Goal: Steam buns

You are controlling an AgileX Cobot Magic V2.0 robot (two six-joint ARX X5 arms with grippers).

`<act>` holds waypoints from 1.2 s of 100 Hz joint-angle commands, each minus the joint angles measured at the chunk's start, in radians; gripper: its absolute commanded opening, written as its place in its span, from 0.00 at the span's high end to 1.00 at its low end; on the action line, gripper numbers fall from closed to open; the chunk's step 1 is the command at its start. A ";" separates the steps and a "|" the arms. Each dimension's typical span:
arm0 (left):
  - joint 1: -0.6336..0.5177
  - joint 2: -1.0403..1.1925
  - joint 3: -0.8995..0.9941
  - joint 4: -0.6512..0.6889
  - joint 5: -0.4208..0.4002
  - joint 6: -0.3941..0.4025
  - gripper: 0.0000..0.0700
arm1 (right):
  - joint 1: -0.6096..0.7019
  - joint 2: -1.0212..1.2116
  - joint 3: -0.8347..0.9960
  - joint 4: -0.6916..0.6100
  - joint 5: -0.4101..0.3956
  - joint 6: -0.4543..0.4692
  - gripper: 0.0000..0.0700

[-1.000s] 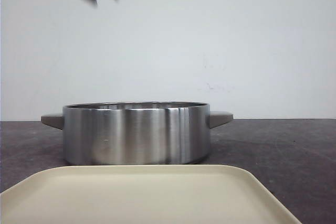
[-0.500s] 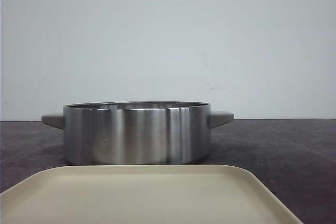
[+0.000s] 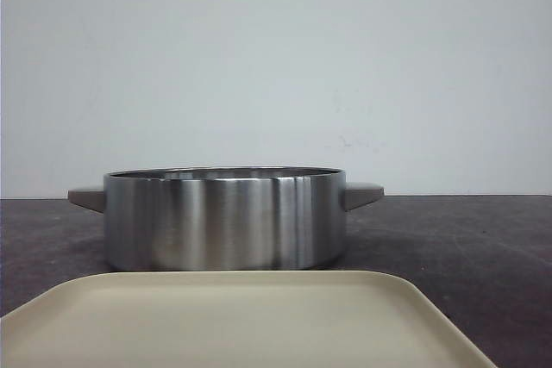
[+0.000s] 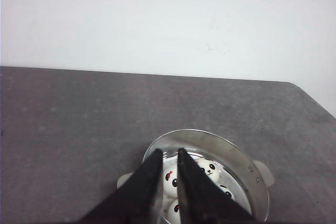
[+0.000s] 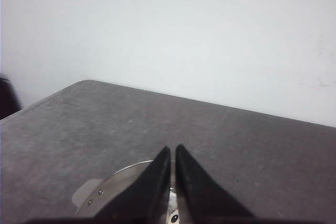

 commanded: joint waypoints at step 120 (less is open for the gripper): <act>-0.005 0.005 0.013 0.010 -0.002 0.006 1.00 | -0.887 -0.900 -0.838 -0.178 -0.433 -0.178 0.99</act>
